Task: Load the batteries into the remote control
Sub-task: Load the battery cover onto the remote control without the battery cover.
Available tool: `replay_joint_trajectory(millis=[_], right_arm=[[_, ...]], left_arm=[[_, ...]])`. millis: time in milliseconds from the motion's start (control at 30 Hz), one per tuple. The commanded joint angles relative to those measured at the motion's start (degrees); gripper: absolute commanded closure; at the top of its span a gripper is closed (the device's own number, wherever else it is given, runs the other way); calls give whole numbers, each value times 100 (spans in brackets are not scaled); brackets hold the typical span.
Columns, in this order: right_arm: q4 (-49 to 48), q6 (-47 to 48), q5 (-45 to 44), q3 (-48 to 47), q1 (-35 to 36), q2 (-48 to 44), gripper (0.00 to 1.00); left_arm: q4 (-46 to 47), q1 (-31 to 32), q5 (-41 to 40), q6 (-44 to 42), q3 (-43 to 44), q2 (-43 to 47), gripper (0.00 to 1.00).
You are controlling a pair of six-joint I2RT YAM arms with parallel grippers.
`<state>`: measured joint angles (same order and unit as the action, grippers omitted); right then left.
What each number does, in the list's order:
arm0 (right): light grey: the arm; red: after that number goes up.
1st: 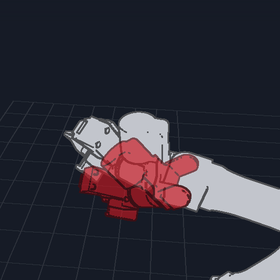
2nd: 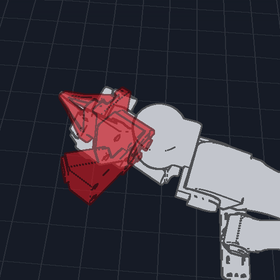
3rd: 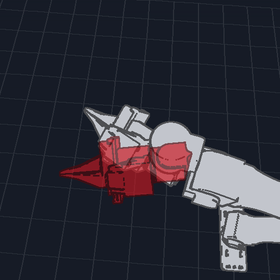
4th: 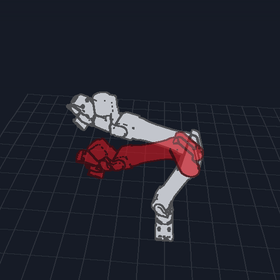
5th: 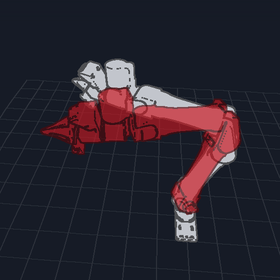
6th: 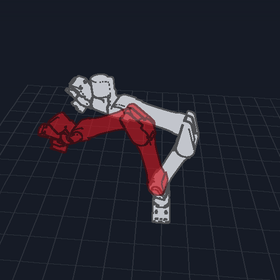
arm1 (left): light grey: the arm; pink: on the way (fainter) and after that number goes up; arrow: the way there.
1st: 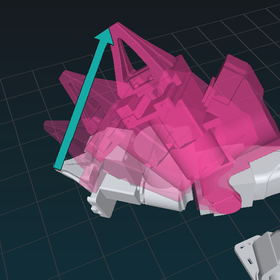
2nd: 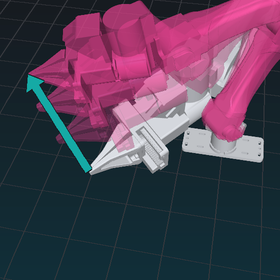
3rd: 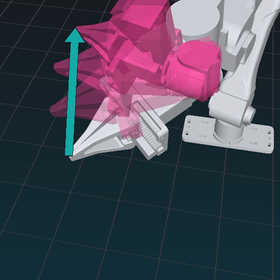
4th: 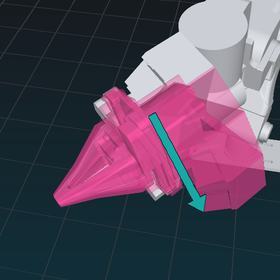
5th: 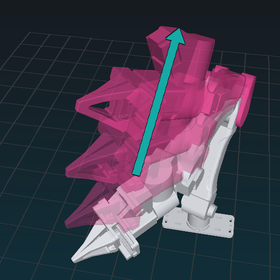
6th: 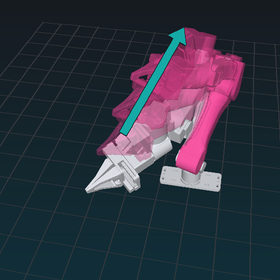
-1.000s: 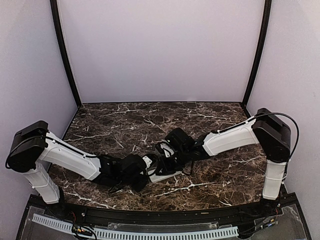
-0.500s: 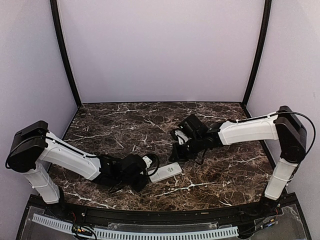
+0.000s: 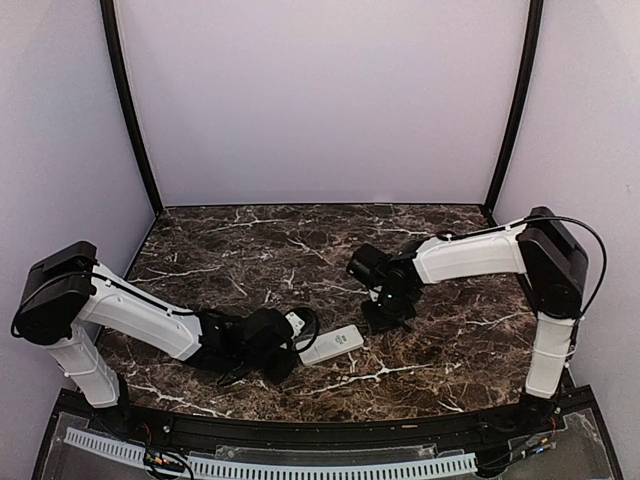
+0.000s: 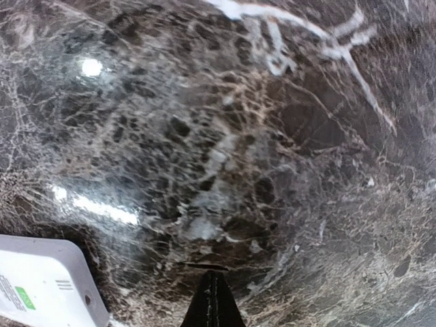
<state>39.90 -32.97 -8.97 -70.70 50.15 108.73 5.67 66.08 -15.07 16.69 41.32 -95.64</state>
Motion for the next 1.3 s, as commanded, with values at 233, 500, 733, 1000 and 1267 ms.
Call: replay_joint_trajectory(millis=[233,500,733,1000,1267], right_arm=[[496,273,-290,-606,550,870,100],[337,205,13,-604,754,1003,100],[236,134,559,-1215,1460,1370,100],[29,99,619,-776,1198,859,100],[86,133,264,26,425,-383,90]], left_arm=[[-456,-67,81,-8,-89,-141,85],[-416,-78,108,-77,-63,-182,86],[-421,-80,112,-444,424,-679,87],[-363,-87,16,-503,385,-585,88],[-1121,-96,-175,-713,237,419,74]])
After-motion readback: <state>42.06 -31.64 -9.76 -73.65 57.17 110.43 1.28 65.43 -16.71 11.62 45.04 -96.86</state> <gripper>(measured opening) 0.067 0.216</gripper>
